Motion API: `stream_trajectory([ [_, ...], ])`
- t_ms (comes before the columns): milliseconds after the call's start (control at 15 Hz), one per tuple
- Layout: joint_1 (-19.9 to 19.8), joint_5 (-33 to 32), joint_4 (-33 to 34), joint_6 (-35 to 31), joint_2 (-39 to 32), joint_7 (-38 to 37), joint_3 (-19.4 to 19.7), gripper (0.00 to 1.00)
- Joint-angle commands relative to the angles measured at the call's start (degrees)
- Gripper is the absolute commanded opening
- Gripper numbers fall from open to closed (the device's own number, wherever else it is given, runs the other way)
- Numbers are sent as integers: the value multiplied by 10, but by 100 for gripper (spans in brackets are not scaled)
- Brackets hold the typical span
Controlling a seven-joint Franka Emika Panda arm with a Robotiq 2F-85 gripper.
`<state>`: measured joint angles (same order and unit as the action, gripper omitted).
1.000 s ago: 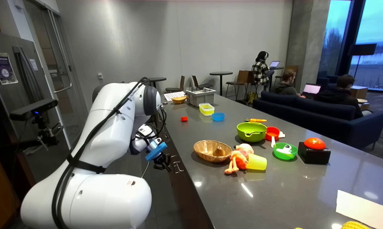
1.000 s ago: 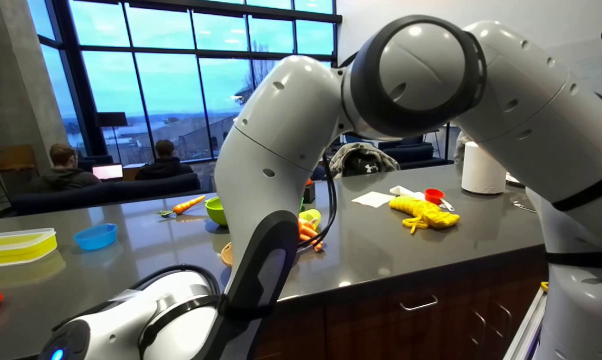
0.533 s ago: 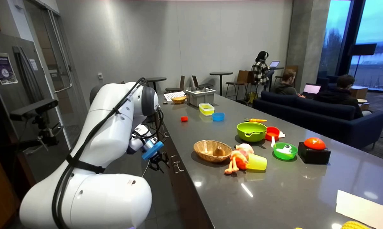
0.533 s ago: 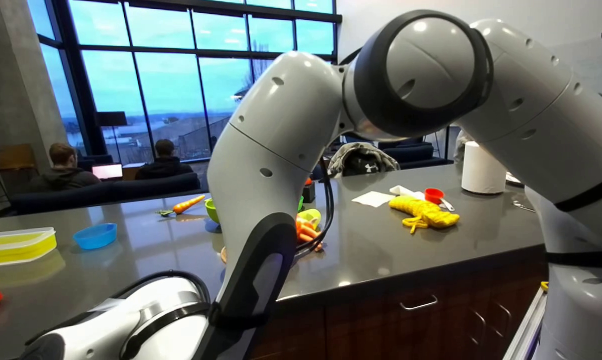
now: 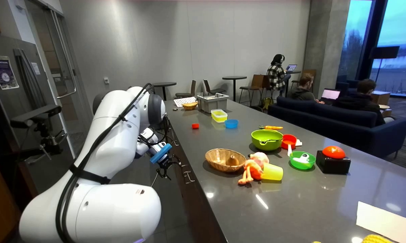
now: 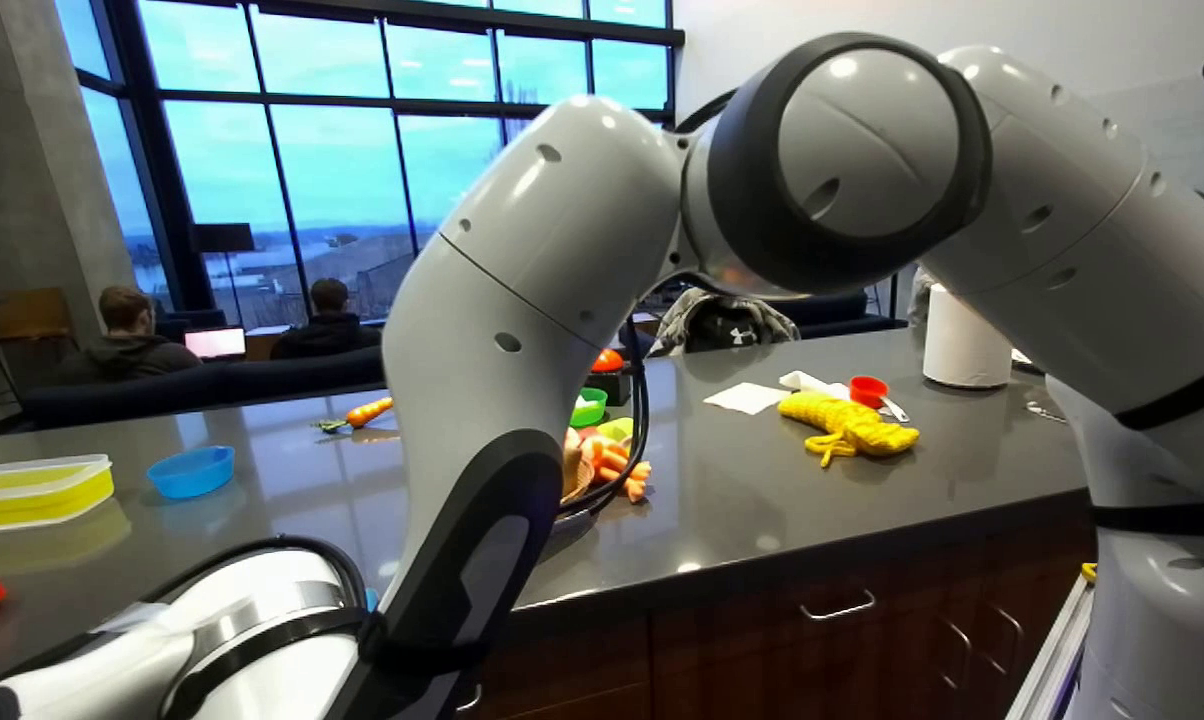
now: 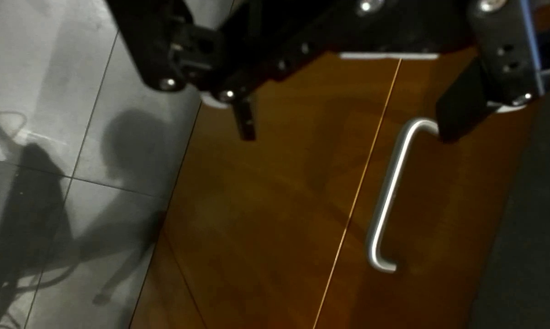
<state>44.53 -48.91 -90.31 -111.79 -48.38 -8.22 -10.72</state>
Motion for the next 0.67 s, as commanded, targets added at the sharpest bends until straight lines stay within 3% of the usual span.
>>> stream_trajectory([
  [0, -8, 9, -5, 18, 6, -1, 5, 100],
  [133, -22, 18, -33, 8, 27, -2, -2, 100],
  [200, -11, 6, 0, 11, -2, -1, 3, 100],
  [600, -19, 9, -8, 10, 3, -1, 1, 100],
])
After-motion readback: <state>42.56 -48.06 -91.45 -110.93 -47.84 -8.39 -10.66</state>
